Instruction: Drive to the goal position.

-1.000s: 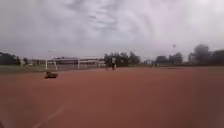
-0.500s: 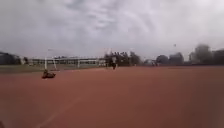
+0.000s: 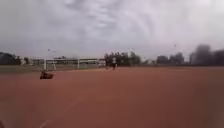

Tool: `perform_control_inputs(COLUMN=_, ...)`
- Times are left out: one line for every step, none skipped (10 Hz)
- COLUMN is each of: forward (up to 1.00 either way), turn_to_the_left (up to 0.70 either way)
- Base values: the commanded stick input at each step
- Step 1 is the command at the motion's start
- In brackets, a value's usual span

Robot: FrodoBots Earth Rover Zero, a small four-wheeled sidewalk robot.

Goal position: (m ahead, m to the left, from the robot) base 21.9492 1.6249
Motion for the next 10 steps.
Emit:
perform_control_inputs(forward=0.46, turn_to_the_left=0.0)
perform_control_inputs(forward=0.46, turn_to_the_left=0.0)
perform_control_inputs(forward=0.46, turn_to_the_left=0.0)
perform_control_inputs(forward=0.46, turn_to_the_left=0.0)
perform_control_inputs(forward=0.46, turn_to_the_left=0.0)
perform_control_inputs(forward=0.46, turn_to_the_left=0.0)
perform_control_inputs(forward=0.46, turn_to_the_left=0.0)
perform_control_inputs(forward=0.46, turn_to_the_left=0.0)
perform_control_inputs(forward=0.46, turn_to_the_left=0.0)
perform_control_inputs(forward=0.46, turn_to_the_left=0.0)
